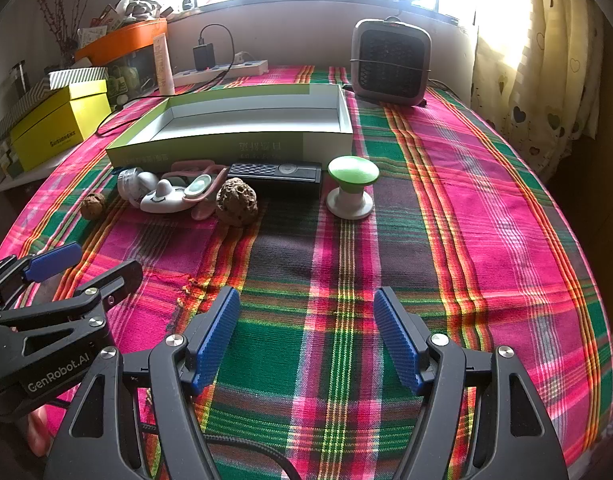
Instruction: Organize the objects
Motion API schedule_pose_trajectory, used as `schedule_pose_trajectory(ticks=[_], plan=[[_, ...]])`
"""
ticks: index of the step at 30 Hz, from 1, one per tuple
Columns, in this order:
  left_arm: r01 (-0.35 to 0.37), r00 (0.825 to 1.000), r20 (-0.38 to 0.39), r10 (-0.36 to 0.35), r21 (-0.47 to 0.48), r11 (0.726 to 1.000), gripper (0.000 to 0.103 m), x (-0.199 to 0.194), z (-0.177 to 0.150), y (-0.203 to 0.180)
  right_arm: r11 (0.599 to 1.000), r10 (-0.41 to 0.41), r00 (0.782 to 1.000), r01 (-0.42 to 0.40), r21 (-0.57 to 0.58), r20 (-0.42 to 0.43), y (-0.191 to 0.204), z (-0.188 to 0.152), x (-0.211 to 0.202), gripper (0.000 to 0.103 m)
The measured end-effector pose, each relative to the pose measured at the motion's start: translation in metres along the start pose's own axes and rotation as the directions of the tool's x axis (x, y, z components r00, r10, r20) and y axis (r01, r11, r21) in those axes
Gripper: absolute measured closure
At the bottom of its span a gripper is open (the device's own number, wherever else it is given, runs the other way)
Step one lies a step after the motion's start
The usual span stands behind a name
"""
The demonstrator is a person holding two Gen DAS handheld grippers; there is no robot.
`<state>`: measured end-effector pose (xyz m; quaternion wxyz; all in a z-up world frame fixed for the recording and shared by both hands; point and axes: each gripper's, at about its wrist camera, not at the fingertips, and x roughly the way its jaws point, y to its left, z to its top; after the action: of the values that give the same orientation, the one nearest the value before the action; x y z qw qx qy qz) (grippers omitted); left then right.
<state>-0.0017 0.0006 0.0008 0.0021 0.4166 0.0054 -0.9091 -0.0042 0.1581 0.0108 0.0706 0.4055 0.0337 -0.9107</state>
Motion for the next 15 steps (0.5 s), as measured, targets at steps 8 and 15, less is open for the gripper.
schedule_pose_trajectory(ticks=[8, 15], plan=[[0.0, 1.0, -0.001, 0.0, 0.001, 1.0, 0.029, 0.0002, 0.0002, -0.0001, 1.0, -0.001, 1.0, 0.001, 0.0, -0.001, 0.0007, 0.0005, 0.0001, 0.033], [0.003, 1.0, -0.003, -0.003, 0.006, 1.0, 0.029, 0.0007, 0.0009, 0.0003, 1.0, -0.001, 1.0, 0.001, 0.0, -0.002, 0.001, 0.0003, 0.0002, 0.033]])
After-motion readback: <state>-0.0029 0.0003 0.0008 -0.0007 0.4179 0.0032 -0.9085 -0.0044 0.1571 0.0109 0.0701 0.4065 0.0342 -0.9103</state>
